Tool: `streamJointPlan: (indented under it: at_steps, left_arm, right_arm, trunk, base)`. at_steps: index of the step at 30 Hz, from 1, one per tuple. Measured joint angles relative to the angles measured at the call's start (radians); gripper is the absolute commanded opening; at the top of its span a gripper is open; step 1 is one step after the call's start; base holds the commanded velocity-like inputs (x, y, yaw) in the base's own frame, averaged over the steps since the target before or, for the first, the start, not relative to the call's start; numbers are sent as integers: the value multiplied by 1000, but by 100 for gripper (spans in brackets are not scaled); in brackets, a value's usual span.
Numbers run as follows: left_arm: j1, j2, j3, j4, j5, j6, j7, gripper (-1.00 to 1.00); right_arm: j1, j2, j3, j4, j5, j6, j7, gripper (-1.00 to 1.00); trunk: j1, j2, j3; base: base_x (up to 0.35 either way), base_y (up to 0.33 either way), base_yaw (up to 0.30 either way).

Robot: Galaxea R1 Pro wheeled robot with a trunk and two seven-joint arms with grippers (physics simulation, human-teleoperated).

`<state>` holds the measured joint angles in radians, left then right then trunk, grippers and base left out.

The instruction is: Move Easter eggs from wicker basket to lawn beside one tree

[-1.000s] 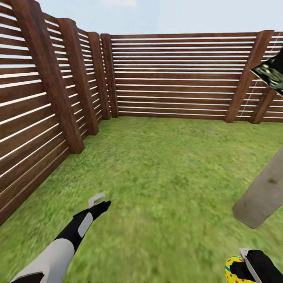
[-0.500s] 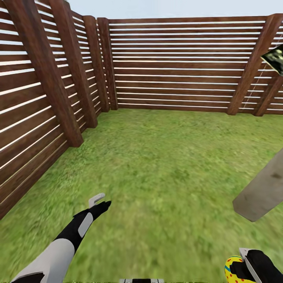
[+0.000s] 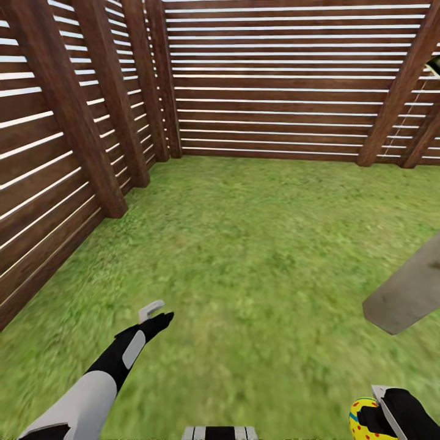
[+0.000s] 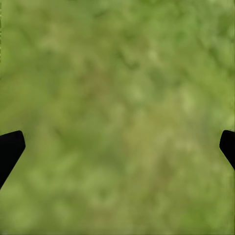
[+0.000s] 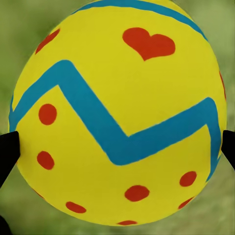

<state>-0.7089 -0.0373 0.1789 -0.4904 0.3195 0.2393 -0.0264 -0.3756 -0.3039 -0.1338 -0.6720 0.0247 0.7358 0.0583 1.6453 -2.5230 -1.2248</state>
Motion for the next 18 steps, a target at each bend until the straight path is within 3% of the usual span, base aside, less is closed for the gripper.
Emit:
streamJointPlan:
  at_steps: [4, 8, 18]
  left_arm:
    - [0, -1, -5, 1, 0, 0, 0, 100]
    - [0, -1, -40, 1, 1, -1, 1, 100]
    - [0, -1, -43, 1, 1, -1, 1, 100]
  right_arm:
    - [0, 0, 1, 0, -1, -1, 0, -100]
    - [0, 0, 1, 0, 0, -1, 0, -100]
    - [0, 0, 2, 0, 1, 0, 0, -100]
  trunk:
    - [2, -1, -15]
    - [4, -2, -31]
    - [7, -4, -62]
  base:
    - [0, 0, 0]
    - [0, 0, 0]
    - [0, 0, 0]
